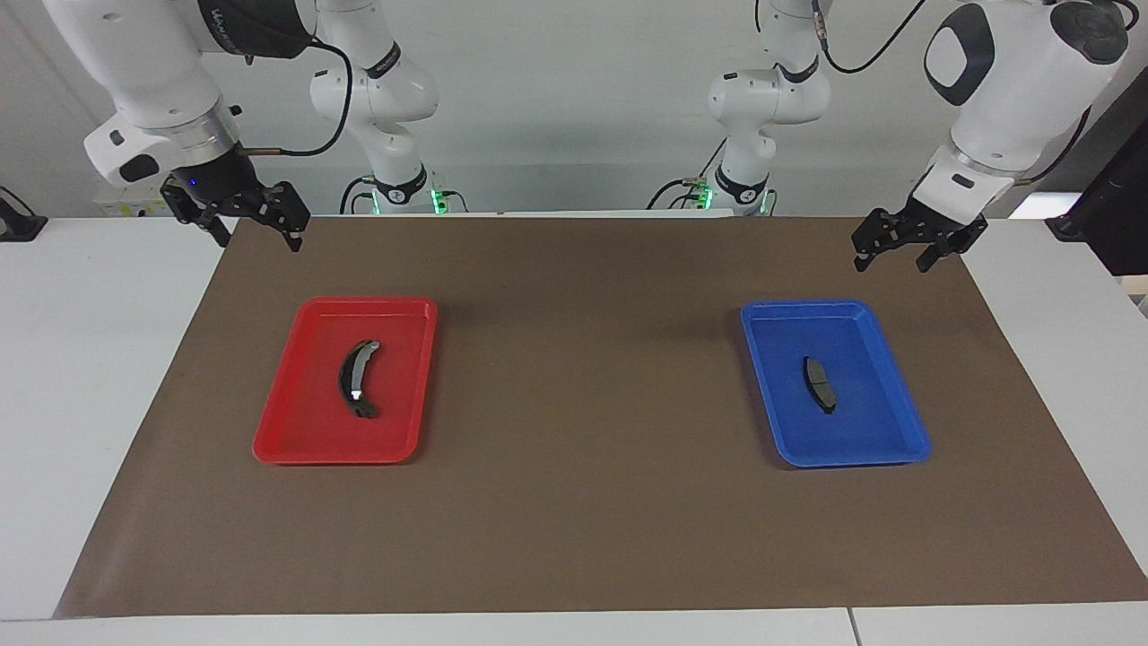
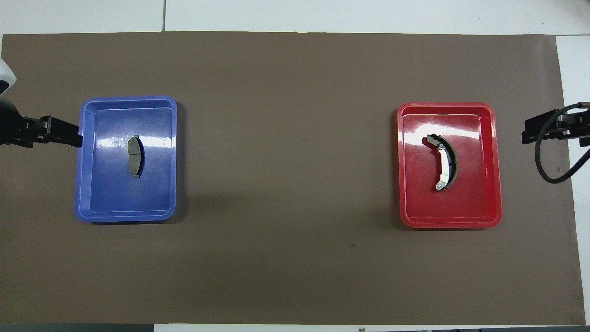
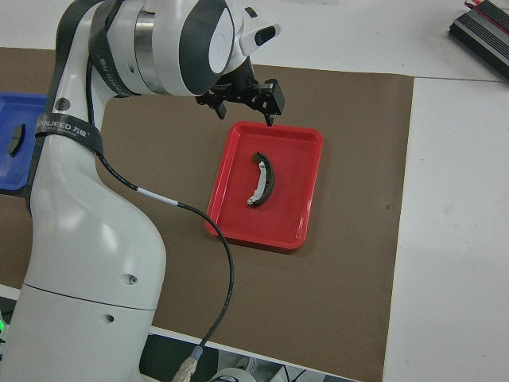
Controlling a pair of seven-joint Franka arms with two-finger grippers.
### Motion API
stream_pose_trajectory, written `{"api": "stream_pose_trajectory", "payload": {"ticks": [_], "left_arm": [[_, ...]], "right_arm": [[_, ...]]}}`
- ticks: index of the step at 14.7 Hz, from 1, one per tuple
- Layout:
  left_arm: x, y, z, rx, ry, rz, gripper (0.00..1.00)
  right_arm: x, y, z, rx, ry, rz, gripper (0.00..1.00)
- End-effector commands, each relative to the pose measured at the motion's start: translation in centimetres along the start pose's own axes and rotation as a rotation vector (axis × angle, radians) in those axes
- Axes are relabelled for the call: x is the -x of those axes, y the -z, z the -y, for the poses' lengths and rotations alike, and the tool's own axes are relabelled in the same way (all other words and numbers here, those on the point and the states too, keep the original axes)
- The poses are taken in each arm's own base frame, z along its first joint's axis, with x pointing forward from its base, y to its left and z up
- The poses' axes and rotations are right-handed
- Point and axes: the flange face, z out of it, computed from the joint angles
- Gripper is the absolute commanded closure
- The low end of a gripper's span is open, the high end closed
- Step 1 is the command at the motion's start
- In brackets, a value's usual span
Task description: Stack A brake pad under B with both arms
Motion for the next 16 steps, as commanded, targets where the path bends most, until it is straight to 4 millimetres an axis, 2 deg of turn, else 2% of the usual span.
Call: {"api": "stream_pose_trajectory", "payload": {"ticks": [1,3,7,12,16], "left_arm": [[0.8,-0.5,-0.3,-0.006,-0.008,-0.013,0.02],[0.7,-1.9,-0.4,-0.006,-0.009,-0.019,0.02],[-0.8,-7.8,-0.8,-0.009,-0.010,-0.054,0.02],[-4.4,-18.4,-0.9,-0.014,-0.008,-0.078,0.02],[-3.6,-24.6,-0.6,-0.018,-0.005,-0.131,0.02]], "right_arm": [[0.6,0.0,-0.1,0.001,0.021,-0.001,0.00],[0.6,0.1,-0.1,0.001,0.021,-0.004,0.00],[0.5,0.0,-0.1,0.001,0.019,-0.009,0.00],[0.6,0.2,0.1,0.001,0.027,-0.003,0.00],[0.7,0.2,0.0,0.001,0.027,0.000,0.00]]}}
